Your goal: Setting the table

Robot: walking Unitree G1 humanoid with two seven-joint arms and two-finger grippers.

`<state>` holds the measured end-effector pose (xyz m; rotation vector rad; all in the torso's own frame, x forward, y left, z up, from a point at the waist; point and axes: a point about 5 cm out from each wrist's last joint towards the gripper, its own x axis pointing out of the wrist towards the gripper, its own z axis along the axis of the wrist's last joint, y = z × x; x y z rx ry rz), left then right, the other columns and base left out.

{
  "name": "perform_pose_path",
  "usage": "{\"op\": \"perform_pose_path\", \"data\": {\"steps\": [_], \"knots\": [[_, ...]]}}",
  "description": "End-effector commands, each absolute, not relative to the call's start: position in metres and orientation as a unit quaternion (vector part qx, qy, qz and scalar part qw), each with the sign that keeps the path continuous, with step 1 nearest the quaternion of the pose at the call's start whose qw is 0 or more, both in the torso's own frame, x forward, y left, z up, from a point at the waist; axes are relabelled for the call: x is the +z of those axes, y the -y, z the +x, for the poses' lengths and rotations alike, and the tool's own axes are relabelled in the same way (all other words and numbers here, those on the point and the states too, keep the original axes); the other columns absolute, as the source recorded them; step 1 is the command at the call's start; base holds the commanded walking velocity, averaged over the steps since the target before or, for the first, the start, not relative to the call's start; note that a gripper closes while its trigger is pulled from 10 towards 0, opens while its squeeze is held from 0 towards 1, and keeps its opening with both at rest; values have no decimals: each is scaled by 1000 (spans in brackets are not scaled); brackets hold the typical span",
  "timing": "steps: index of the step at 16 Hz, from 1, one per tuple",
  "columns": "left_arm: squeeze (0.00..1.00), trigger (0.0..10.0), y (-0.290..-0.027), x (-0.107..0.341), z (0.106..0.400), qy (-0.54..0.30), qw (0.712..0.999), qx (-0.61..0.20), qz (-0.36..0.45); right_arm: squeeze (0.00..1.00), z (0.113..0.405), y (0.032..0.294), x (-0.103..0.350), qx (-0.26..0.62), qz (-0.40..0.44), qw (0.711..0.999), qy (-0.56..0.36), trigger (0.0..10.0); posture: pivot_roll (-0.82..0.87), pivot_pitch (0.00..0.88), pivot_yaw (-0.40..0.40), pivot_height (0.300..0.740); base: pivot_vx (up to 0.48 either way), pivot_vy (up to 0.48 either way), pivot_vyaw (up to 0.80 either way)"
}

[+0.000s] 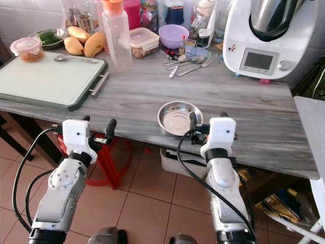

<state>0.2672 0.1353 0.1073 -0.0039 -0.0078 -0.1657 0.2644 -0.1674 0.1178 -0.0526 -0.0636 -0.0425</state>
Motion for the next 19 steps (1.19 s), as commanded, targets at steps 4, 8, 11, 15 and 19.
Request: {"op": "perform_pose_path", "data": {"steps": [4, 8, 11, 15, 19], "knots": [[0, 10000, -135, 107, 267, 0, 996, -85, -1, 0, 260, 178, 118, -51, -32, 998, 28, 10000, 5, 0, -7, 740, -190, 0, 0], [0, 10000, -136, 108, 267, 0, 996, -86, 1, 0, 259, 178, 116, -58, -42, 997, 20, 10000, 7, 0, -6, 740, -257, 0, 0], [0, 10000, -140, 107, 264, -2, 997, -82, 2, 0, 254, 176, 110, -53, -49, 997, 9, 10000, 9, 0, -3, 740, -255, 0, 0], [0, 10000, -143, 107, 261, -7, 997, -80, 4, 0, 248, 175, 107, -37, -53, 998, -1, 10000, 15, 0, 11, 740, -259, 0, 0], [0, 10000, -150, 104, 258, -19, 997, -79, 11, 0, 246, 178, 105, -51, -40, 998, -3, 10000, 18, 0, 34, 740, -129, 0, 0]]}}
